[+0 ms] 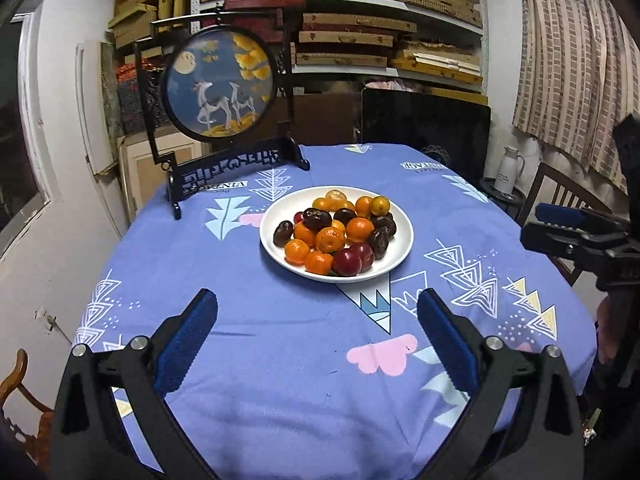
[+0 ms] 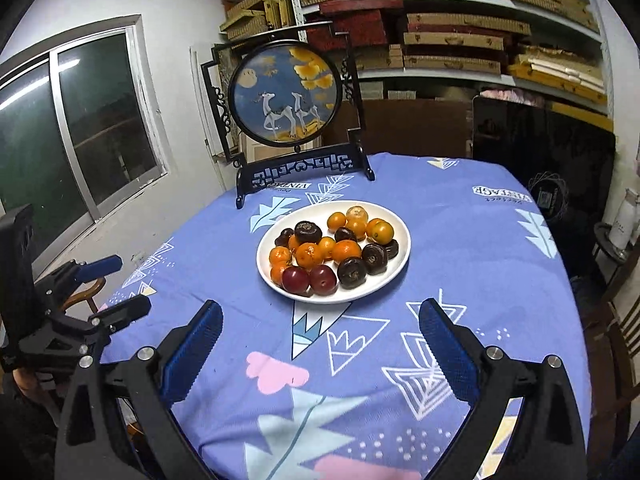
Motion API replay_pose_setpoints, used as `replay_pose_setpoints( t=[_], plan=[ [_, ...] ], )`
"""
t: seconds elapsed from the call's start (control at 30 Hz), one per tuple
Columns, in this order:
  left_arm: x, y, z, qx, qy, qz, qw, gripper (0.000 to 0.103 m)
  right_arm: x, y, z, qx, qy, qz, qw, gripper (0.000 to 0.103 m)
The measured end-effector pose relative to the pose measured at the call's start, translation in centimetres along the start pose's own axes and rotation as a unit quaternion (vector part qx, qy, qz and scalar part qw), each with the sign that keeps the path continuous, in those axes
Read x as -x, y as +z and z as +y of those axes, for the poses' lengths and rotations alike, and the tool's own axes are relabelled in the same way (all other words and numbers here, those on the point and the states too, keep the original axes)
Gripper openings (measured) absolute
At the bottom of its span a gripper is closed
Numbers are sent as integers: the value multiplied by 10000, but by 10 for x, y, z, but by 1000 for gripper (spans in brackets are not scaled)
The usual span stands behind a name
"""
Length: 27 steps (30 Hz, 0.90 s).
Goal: Organize fruits
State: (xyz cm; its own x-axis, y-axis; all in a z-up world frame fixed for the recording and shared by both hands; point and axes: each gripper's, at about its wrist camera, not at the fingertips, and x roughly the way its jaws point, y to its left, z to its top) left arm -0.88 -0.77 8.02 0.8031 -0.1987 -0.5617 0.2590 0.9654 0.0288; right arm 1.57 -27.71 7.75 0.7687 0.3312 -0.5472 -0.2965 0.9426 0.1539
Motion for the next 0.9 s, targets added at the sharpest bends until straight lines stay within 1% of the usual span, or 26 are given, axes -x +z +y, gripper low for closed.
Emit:
replay_pose_setpoints(
  t=[0.07, 0.27, 0.5, 0.9],
  plan=[
    [5, -1, 2, 64, 24, -20, 10000, 98, 8, -4, 2, 28, -118, -29, 9999, 99],
    [29, -4, 5, 56, 103, -199, 9997, 98, 25, -14, 2, -32, -232, -50, 9997, 99],
    [45, -5, 5, 18, 214, -329, 9992, 98, 38, -20, 5, -75, -284, -89, 9995, 99],
    [54, -6, 19, 202, 544, -392, 9975, 98, 49, -25, 12, -51, -293, -134, 9995, 99]
  ],
)
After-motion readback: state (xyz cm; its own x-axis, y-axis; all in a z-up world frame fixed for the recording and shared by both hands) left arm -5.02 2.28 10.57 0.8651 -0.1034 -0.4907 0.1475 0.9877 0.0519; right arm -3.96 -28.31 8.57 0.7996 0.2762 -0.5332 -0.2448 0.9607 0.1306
